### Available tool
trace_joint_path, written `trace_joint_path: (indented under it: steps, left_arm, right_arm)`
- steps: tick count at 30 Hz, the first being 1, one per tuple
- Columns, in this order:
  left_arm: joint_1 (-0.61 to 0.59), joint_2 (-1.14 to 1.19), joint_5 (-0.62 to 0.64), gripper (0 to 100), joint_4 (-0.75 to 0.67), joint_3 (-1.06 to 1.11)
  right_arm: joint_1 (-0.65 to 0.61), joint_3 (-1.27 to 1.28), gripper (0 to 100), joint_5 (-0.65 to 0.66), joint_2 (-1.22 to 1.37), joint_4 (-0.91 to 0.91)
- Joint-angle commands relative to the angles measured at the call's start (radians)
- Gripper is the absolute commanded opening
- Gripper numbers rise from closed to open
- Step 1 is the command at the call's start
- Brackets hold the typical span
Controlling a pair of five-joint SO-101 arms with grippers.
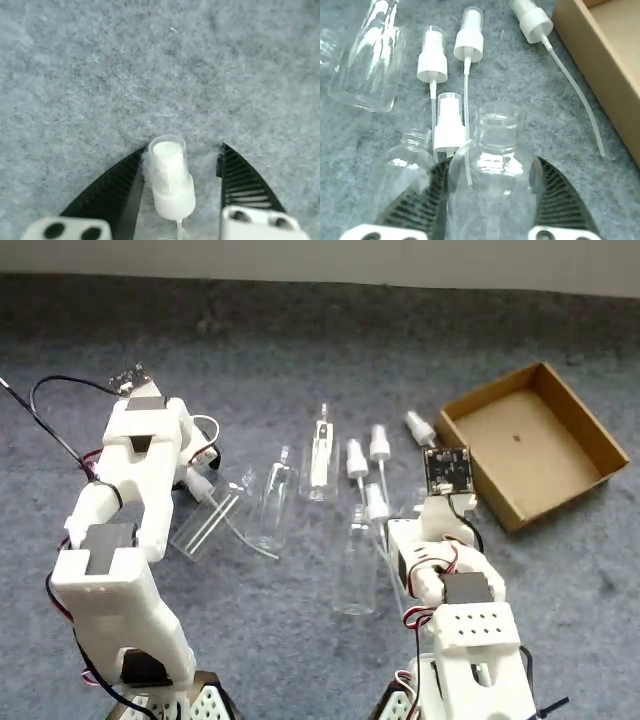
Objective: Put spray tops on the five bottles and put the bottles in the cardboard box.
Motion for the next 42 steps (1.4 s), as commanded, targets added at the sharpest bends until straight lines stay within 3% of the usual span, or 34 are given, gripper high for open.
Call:
trace_joint_path:
  steps: [1, 5, 13, 23, 33, 39, 42]
  left_arm:
    - [0.013, 0.004, 0.012, 16, -0.009, -0.058]
    - [0.013, 0.001, 0.011, 3, -0.009, -0.058]
    - [0.019, -0.001, 0.011, 3, -0.011, -0.102]
    - [0.03, -0.002, 0.009, 3, 0.006, -0.312]
    - [0.074, -0.002, 0.005, 3, 0.339, -0.696]
    - [0.174, -0.002, -0.152, 3, 0.514, -0.929]
    - [0.208, 0.005, -0.173, 3, 0.555, -0.978]
  right_arm:
    - [-0.005, -0.013, 14.8, -0.002, -0.024, -0.025]
    - [-0.005, -0.013, 14.8, -0.002, -0.024, -0.025]
    - [-0.005, -0.013, 14.8, -0.002, -0.024, -0.025]
    - [-0.005, -0.013, 14.8, -0.002, -0.024, -0.025]
    - [-0.008, -0.013, 14.8, -0.002, -0.024, -0.025]
    - [-0.008, -0.013, 14.9, -0.002, -0.024, -0.025]
    - [-0.01, -0.013, 14.9, -0.002, -0.024, -0.025]
